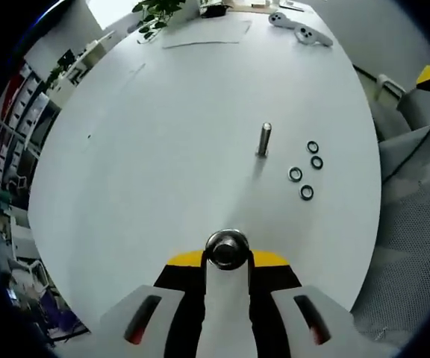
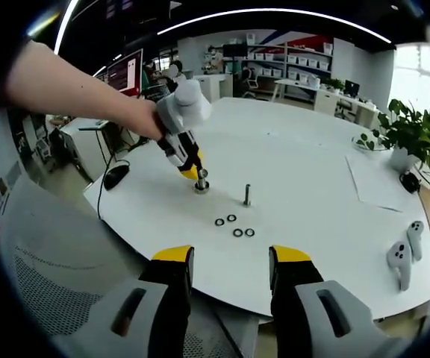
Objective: Place the washer onto the threaded stud by aligning its center hole with the stud, sliding it down to the base, and recovering from edge contact or off-axis alignment until the washer reaches the visible bottom stop.
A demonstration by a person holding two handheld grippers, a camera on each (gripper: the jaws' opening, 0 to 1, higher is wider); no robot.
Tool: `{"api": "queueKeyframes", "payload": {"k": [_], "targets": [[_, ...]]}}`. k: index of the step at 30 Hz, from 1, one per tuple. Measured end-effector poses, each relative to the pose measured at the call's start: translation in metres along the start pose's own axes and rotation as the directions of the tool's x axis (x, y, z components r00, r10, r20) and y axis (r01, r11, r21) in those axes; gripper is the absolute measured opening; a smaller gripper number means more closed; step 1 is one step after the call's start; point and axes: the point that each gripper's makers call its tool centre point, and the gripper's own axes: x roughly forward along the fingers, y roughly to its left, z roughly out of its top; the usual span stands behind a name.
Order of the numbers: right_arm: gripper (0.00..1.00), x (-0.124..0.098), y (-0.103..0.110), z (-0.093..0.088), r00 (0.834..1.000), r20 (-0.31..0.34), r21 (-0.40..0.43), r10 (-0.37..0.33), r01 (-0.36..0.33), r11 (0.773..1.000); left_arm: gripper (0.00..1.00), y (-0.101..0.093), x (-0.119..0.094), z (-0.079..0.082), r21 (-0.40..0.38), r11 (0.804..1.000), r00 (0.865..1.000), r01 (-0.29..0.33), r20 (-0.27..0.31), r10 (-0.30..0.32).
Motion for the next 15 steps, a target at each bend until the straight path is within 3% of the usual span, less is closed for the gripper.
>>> {"api": "queueKeyframes", "payload": {"k": [15], "targets": [[0.43, 0.000, -0.001, -0.001, 1.000, -0.003, -0.001, -0.004, 0.004, 1.000, 0.18, -0.006, 0.015, -0.010, -0.021, 1.000, 1.000, 0.016, -0.026, -0.017]]}}
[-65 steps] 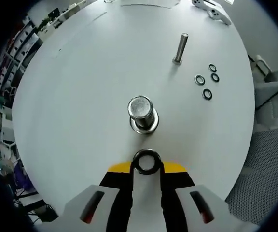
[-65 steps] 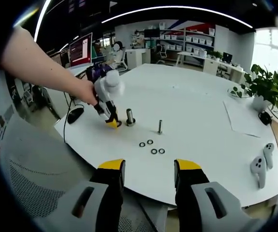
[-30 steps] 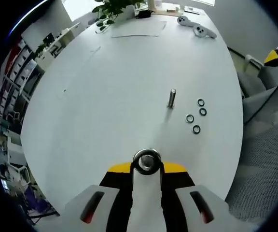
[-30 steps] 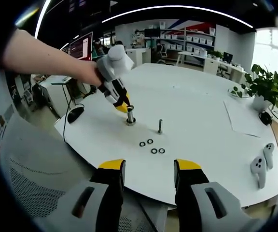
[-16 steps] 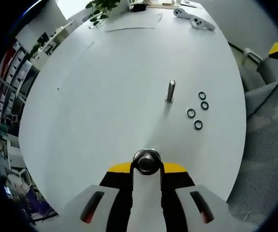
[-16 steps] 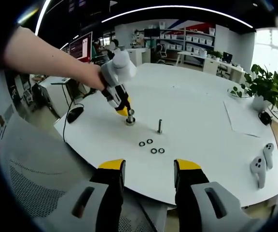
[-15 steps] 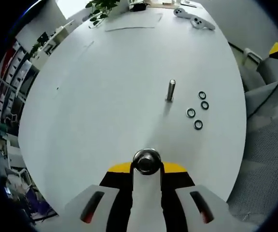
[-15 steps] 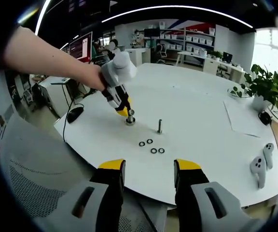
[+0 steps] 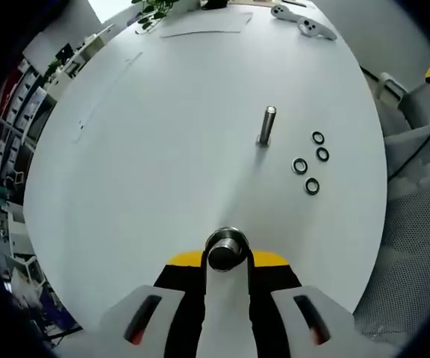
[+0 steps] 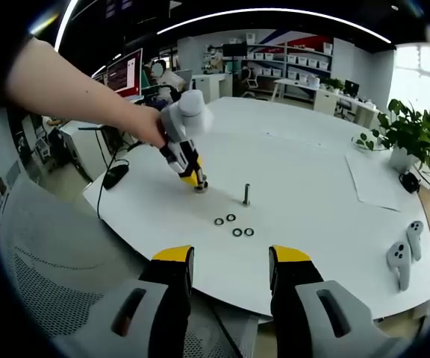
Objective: Place the washer onto the threaded stud by aligning its center hole with the stud, sliding it down to the base, and recovering from edge contact or off-axis alignment until the washer reaches the visible bottom stop.
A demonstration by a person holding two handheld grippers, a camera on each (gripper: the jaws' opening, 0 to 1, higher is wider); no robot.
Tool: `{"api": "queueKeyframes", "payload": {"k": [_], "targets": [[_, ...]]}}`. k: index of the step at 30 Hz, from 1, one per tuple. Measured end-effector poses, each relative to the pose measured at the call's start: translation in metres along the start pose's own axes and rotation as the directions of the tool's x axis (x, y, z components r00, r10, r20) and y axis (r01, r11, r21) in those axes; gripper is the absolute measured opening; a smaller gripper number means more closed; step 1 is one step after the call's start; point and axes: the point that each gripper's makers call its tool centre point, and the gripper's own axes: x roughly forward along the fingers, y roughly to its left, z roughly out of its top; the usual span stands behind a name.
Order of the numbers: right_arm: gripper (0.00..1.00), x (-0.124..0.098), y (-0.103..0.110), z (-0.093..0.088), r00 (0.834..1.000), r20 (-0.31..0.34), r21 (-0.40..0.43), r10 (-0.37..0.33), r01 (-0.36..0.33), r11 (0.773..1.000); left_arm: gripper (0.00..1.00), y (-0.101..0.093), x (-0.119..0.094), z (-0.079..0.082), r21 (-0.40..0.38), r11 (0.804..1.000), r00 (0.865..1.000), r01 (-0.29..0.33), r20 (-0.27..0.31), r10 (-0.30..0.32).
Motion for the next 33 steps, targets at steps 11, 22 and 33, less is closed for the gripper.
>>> {"api": "queueKeyframes", "payload": {"k": [11, 22, 33], "targets": [[0.43, 0.000, -0.001, 0.000, 1.000, 0.000, 0.002, -0.001, 0.001, 1.000, 0.00, -0.004, -0.003, -0.004, -0.008, 1.000, 1.000, 0.017, -0.001, -0.017], [0.43, 0.000, -0.001, -0.001, 1.000, -0.003, 0.001, -0.002, 0.002, 1.000, 0.00, -0.001, 0.007, -0.012, -0.030, 0.999, 1.000, 0.024, -0.019, -0.025], [0.43, 0.000, -0.001, -0.001, 1.000, -0.004, -0.001, -0.001, 0.001, 1.000, 0.00, 0.000, 0.004, -0.011, -0.061, 0.998, 1.000, 0.015, -0.007, -0.016]]}}
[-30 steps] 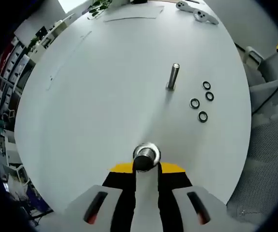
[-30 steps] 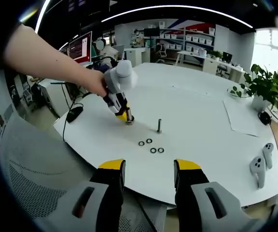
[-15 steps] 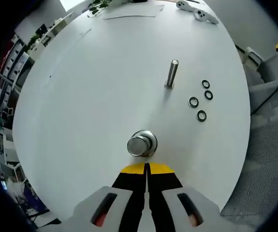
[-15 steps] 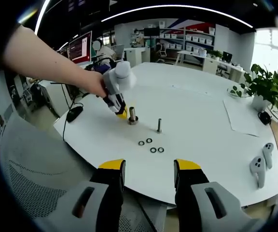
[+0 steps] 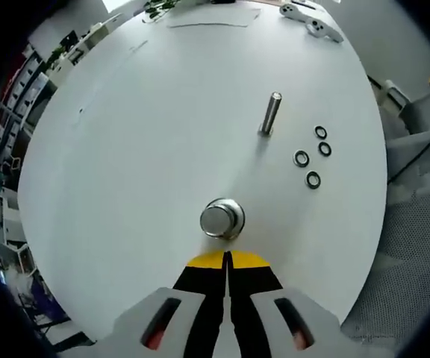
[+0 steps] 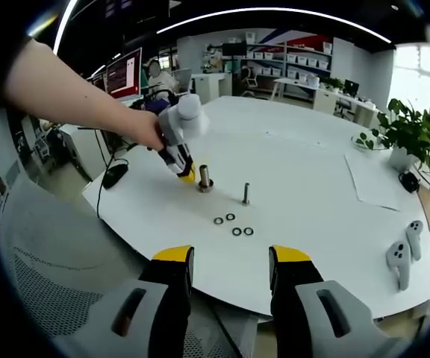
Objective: Place the washer onto the threaded stud by aligning its center hole with the stud, sliding it down to the base, and recovering from edge contact or off-axis alignment until the washer reaches the visible bottom stop.
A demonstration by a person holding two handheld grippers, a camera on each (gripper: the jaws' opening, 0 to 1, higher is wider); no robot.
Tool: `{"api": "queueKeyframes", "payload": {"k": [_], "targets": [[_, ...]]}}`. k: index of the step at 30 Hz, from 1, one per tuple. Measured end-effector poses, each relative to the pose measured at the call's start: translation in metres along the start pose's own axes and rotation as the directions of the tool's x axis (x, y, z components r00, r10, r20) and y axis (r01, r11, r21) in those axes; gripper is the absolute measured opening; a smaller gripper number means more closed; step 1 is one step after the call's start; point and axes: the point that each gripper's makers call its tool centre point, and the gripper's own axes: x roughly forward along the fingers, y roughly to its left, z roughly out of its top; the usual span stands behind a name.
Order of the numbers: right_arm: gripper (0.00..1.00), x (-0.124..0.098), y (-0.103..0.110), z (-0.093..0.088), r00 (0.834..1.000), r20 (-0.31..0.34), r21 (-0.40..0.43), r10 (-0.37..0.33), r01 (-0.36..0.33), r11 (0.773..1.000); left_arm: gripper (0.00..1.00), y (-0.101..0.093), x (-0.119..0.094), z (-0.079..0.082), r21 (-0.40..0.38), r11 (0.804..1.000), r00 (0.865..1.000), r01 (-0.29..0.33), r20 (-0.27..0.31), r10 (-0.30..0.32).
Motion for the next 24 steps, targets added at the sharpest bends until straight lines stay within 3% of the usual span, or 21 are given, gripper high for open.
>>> {"api": "queueKeyframes", "payload": {"k": [12, 24], "targets": [[0.43, 0.001, 0.003, 0.000, 1.000, -0.005, -0.007, 0.012, -0.012, 1.000, 0.00, -0.001, -0.022, 0.000, -0.048, 0.998, 0.998, -0.030, 0.048, 0.032], [0.43, 0.002, 0.007, -0.001, 1.000, -0.009, -0.016, 0.030, -0.031, 0.999, 0.00, -0.012, -0.052, -0.005, -0.109, 0.993, 0.989, -0.051, 0.135, 0.065]]}}
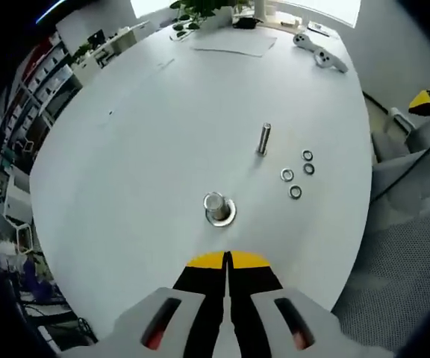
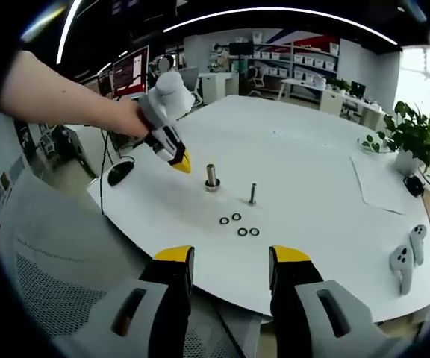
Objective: Place the washer onto the threaded stud by aligning its center hole with the stud, sliding it down to the base, and recovering from edge contact or off-axis alignment until the washer reaches the visible bottom stop.
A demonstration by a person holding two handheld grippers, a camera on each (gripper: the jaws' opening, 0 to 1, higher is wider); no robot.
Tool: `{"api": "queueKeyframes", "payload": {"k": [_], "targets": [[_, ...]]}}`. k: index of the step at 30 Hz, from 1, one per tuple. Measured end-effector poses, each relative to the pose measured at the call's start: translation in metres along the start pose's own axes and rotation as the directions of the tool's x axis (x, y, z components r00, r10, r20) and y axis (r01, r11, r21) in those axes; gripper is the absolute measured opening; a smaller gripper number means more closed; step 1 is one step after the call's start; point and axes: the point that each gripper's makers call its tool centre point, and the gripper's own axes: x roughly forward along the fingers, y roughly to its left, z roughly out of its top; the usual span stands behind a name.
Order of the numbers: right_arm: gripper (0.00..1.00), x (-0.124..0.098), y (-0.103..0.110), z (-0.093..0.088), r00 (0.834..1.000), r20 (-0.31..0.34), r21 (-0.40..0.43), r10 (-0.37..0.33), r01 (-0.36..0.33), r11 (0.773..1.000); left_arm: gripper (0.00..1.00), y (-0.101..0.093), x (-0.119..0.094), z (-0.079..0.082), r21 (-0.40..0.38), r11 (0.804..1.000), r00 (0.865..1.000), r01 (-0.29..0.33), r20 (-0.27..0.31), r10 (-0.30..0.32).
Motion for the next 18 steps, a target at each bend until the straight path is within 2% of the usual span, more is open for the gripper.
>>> {"api": "queueKeyframes", "payload": {"k": [2, 6, 8, 18], "targets": [[0.43, 0.000, 0.001, -0.001, 1.000, -0.004, 0.003, 0.004, -0.004, 1.000, 0.00, -0.004, -0.004, -0.001, -0.019, 1.000, 1.000, 0.008, 0.024, -0.008], [0.43, 0.001, 0.003, -0.001, 1.000, -0.007, -0.003, 0.014, -0.014, 1.000, 0.00, -0.002, -0.008, -0.007, -0.029, 1.000, 0.999, -0.006, 0.033, 0.007], [0.43, 0.001, 0.004, -0.001, 1.000, -0.009, -0.007, 0.017, -0.017, 1.000, 0.02, -0.004, -0.013, -0.006, -0.063, 0.998, 0.998, 0.001, 0.064, 0.003], [0.43, 0.001, 0.006, -0.003, 1.000, -0.017, -0.010, 0.025, -0.025, 1.000, 0.06, -0.011, -0.042, -0.015, -0.156, 0.988, 0.989, 0.010, 0.145, 0.013]]}}
